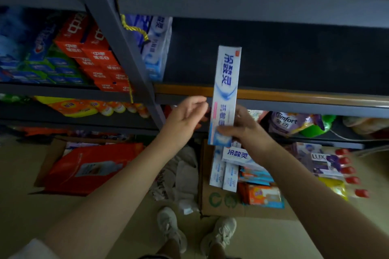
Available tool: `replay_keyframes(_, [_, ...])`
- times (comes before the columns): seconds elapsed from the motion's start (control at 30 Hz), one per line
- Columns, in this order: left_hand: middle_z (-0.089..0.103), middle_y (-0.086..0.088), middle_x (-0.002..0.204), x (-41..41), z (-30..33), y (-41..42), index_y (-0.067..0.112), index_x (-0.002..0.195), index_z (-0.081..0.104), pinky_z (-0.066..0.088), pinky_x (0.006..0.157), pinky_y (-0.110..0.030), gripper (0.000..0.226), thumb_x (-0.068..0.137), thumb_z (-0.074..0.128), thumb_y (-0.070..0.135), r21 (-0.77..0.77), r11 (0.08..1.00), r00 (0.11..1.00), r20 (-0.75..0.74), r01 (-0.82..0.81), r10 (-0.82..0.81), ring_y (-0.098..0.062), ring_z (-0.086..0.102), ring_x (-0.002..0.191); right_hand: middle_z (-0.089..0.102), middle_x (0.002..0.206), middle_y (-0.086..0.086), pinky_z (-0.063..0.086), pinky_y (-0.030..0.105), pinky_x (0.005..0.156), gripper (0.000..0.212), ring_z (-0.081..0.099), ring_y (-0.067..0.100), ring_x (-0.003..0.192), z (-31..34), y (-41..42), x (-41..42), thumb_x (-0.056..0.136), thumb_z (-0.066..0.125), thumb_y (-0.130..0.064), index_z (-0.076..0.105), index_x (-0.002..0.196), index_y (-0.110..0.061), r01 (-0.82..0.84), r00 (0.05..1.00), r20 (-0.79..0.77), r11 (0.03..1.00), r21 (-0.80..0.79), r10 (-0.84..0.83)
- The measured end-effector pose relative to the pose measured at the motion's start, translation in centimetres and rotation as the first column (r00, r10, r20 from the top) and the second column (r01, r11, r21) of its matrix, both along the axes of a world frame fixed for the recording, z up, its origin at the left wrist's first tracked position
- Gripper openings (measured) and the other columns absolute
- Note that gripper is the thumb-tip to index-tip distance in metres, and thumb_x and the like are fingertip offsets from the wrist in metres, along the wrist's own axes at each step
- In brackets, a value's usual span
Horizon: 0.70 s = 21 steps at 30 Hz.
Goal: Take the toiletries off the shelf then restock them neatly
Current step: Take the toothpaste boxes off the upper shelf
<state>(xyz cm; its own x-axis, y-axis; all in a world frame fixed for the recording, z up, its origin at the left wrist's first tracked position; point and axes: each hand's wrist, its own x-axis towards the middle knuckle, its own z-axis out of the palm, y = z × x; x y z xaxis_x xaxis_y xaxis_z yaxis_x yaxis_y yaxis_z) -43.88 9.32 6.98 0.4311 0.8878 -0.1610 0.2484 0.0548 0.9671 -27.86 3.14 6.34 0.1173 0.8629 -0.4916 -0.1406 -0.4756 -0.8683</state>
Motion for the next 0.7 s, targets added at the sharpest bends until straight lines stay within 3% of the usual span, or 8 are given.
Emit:
replay_keyframes(0.13, [0.059,0.01,0.1,1.9,-1.2,-1.9,0.018,0.128,0.043,0.048,0.074,-0.02,0.05,0.084,0.06,0.033,-0.083,0.993,0.995,-0.035,0.086,-0.089,0.001,0.061,0.086,0.064,0.101,0.003,0.051,0.023,0.068,0.048,0.065,0.015,0.092,-2.6,-3.3,0.7,0.077,0.066,0.007,0.044,0.113,-0.016,0.002,0.999,0.041,0.999,0.043,-0.004])
replay_keyframes(0.27, [0.052,0.022,0.097,3.2,-1.6,-3.8,0.025,0.129,0.041,0.046,0.066,-0.006,0.048,0.086,0.063,0.024,-0.038,0.99,0.981,-0.139,0.134,-0.138,0.01,0.057,0.074,0.058,0.102,-0.002,0.052,0.019,0.065,0.05,0.061,0.001,0.09,-4.4,-5.0,0.9,0.076,0.07,0.0,0.041,0.113,-0.015,-0.063,0.951,0.308,0.995,0.08,0.036])
replay_keyframes(0.37, [0.059,0.009,0.112,4.0,-2.3,-4.5,0.027,0.132,0.042,0.051,0.072,-0.014,0.056,0.083,0.067,0.028,-0.024,0.999,0.99,-0.128,0.048,-0.051,0.001,0.062,0.083,0.059,0.093,-0.009,0.052,0.026,0.063,0.043,0.061,0.005,0.083,-4.8,-5.5,1.0,0.076,0.075,-0.02,0.043,0.106,-0.018,-0.052,0.858,0.513,0.989,0.138,-0.026])
replay_keyframes(0.47, [0.062,0.012,0.103,4.8,-2.5,-5.1,0.037,0.113,0.045,0.053,0.071,-0.015,0.045,0.079,0.071,0.022,-0.053,0.999,0.999,-0.041,-0.01,0.008,0.005,0.063,0.081,0.058,0.096,-0.001,0.041,0.025,0.055,0.04,0.057,0.015,0.08,-4.7,-5.3,1.3,0.078,0.072,-0.031,0.042,0.1,-0.015,-0.094,0.712,0.699,0.979,0.182,-0.062])
replay_keyframes(0.6, [0.059,0.017,0.104,4.7,-2.4,-5.3,0.027,0.115,0.045,0.05,0.078,-0.013,0.05,0.076,0.074,0.015,0.048,0.999,1.0,-0.023,0.008,-0.007,0.01,0.059,0.091,0.057,0.111,0.008,0.04,0.024,0.067,0.043,0.057,0.024,0.1,-5.2,-5.3,1.4,0.082,0.069,-0.027,0.044,0.111,-0.007,-0.177,0.659,0.752,0.963,0.202,-0.036])
replay_keyframes(0.7, [0.06,0.012,0.111,4.1,-3.1,-5.5,0.026,0.116,0.045,0.048,0.085,-0.014,0.052,0.075,0.074,0.013,0.097,0.993,0.998,-0.014,0.062,-0.061,0.005,0.058,0.103,0.056,0.112,0.008,0.037,0.022,0.068,0.043,0.057,0.024,0.1,-5.4,-5.3,1.4,0.085,0.065,-0.025,0.046,0.119,-0.007,-0.228,0.622,0.782,0.953,0.199,-0.015])
